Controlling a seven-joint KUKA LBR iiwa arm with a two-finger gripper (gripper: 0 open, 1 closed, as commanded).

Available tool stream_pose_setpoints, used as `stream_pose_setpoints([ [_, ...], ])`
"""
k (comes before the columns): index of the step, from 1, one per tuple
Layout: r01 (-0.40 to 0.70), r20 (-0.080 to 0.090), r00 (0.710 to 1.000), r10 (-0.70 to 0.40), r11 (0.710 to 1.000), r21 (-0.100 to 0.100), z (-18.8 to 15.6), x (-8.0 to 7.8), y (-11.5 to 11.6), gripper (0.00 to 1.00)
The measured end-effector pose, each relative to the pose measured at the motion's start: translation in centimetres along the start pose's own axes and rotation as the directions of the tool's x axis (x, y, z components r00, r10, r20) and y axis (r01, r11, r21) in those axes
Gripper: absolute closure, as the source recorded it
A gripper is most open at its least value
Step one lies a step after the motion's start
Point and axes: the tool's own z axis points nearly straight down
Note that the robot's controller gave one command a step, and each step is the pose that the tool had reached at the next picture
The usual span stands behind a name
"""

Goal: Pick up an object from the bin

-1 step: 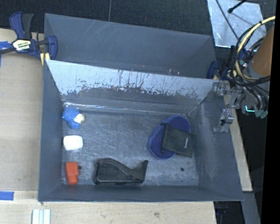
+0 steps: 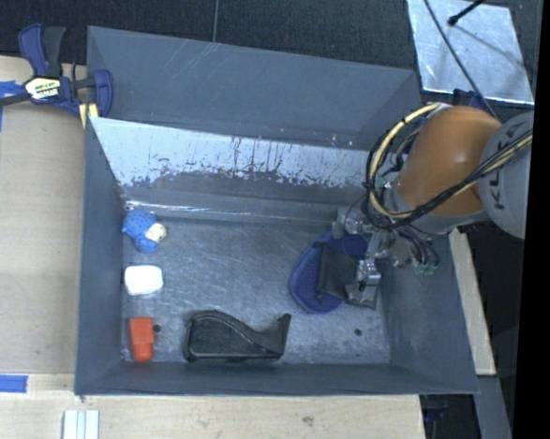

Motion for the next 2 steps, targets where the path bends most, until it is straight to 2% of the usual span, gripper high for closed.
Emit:
stream_pose_setpoints([
  [1, 0.001, 0.008, 1.000, -0.001, 1.000, 0.004, -0.49, -0.20, -0.26, 1.00],
  [2, 0.002, 0.007, 1.000, -0.002, 1.000, 0.004, -0.46, -0.18, -0.24, 0.00],
])
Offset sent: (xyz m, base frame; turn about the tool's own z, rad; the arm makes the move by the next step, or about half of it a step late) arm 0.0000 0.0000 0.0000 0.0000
